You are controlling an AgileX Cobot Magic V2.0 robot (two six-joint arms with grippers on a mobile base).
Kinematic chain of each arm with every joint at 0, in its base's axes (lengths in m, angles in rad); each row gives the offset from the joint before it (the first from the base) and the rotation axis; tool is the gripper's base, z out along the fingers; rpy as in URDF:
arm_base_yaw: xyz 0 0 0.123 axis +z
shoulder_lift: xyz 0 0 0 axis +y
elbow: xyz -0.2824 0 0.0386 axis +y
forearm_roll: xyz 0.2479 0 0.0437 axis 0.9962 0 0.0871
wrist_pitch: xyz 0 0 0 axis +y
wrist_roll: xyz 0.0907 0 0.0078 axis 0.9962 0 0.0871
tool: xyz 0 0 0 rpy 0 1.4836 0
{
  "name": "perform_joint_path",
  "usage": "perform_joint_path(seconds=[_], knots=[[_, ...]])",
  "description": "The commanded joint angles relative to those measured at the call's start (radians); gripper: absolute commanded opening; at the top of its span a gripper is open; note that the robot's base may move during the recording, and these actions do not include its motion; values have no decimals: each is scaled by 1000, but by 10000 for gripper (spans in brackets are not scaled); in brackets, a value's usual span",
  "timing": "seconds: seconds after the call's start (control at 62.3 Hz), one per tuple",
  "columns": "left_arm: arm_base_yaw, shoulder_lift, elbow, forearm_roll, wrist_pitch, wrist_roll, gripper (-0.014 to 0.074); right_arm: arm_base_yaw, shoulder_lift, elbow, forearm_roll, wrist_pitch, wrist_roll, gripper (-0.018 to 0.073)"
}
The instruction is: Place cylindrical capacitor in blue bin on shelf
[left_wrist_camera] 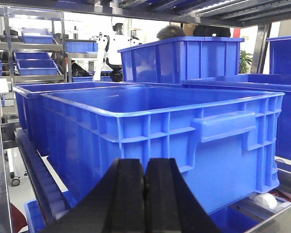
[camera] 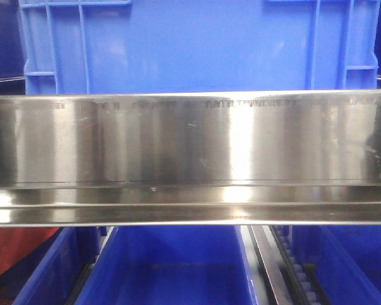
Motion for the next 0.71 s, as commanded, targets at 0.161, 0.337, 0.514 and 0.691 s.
perform_joint_path(seconds=[0.161,0.337,0.514,0.691], knots=[[-3,-5,4,-8,-16,-1,-111,-40,-31,53,-6,-47,-4,-167],[-3,-5,4,-8,-16,-1,-111,-216,-109,222,-6,-87,-4,-167],[-3,-5,4,-8,-16,-1,-111,-369,-223,351,-6,-100,-4,-167],[-3,-5,4,-8,-16,-1,-111,-451,-325,463,-6,-163,-4,-167]])
